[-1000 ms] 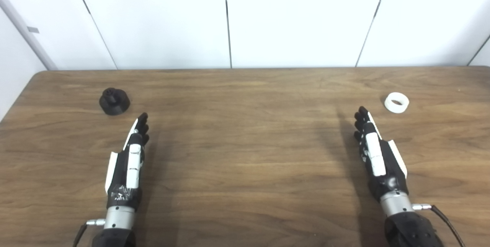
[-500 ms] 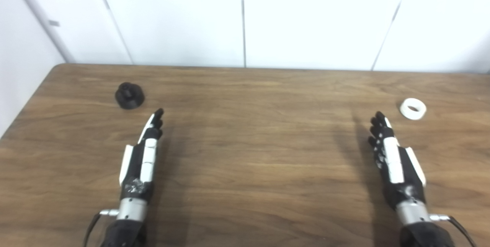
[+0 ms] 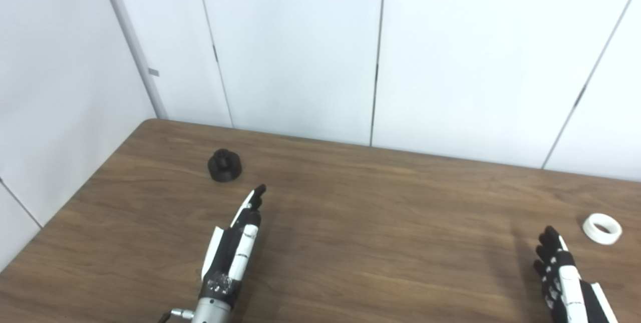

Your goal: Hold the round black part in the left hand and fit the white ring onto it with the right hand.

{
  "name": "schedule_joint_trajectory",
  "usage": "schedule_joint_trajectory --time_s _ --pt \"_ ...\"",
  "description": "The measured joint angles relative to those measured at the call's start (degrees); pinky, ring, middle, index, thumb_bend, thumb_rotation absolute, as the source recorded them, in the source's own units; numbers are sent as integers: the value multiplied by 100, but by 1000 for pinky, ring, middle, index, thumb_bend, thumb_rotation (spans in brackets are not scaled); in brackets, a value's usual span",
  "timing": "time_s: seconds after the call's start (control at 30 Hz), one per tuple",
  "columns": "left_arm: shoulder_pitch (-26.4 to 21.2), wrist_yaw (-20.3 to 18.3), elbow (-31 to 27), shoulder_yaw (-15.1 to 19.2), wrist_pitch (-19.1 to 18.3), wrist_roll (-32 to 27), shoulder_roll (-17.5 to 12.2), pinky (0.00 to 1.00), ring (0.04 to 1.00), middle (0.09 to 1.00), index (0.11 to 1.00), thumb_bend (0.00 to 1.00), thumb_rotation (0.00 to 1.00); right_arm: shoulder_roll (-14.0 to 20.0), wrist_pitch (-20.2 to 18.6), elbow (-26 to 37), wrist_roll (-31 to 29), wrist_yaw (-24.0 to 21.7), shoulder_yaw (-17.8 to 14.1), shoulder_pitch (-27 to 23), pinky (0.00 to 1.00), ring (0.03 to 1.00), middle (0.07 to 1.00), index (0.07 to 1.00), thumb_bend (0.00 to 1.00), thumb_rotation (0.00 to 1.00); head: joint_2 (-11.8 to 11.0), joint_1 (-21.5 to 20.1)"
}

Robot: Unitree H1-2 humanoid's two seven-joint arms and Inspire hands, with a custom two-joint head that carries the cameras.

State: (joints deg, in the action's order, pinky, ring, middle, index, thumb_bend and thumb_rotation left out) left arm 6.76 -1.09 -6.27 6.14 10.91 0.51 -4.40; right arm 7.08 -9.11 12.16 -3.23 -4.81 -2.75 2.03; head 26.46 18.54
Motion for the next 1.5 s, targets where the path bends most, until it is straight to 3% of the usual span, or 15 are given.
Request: schedule_joint_trajectory --time_s 0.3,0.4,0.57,0.7,0.8,0.97,1.17,1.33,1.5 --pt "6 32 9 -16 86 26 18 1000 1000 1000 972 508 893 -8 -191 163 3 -4 12 50 1000 1000 1000 1000 433 1000 44 -61" --pt "3 69 -6 -21 2 169 17 1000 1000 1000 976 585 731 -9 -195 171 44 6 32 50 1000 1000 1000 1000 431 1000 53 -88" --pt "40 301 -183 -8 -512 683 45 999 1000 995 975 695 472 -8 -265 235 43 6 40 49 1000 1000 1000 1000 398 1000 88 -149" --pt "129 448 -529 56 -1071 1033 133 1000 1000 987 965 856 381 -8 -311 313 41 16 25 55 1000 1000 1000 1000 363 1000 97 -149" --pt "25 463 -764 193 -1419 1190 -25 998 998 988 963 918 337 -17 -337 343 25 16 20 55 1000 1000 1000 1000 361 1000 97 -132" --pt "-316 485 -849 423 -1798 1599 -566 999 999 988 951 952 345 -17 -409 404 18 15 20 87 1000 1000 1000 1000 362 1000 132 -114" --pt "-510 417 -935 523 -2491 1890 -930 1000 1000 998 943 969 333 -16 -421 406 33 15 24 102 1000 1000 1000 1000 350 1000 167 -105" --pt "-789 462 -677 677 -2639 2040 -1353 1000 1000 987 930 985 368 -16 -432 408 33 15 21 130 1000 1000 1000 1000 343 1000 211 -88" --pt "-1003 529 -211 679 -2749 2285 -1525 1000 1000 980 907 986 365 -17 -447 486 33 17 21 141 1000 1000 1000 1000 355 1000 220 -79"
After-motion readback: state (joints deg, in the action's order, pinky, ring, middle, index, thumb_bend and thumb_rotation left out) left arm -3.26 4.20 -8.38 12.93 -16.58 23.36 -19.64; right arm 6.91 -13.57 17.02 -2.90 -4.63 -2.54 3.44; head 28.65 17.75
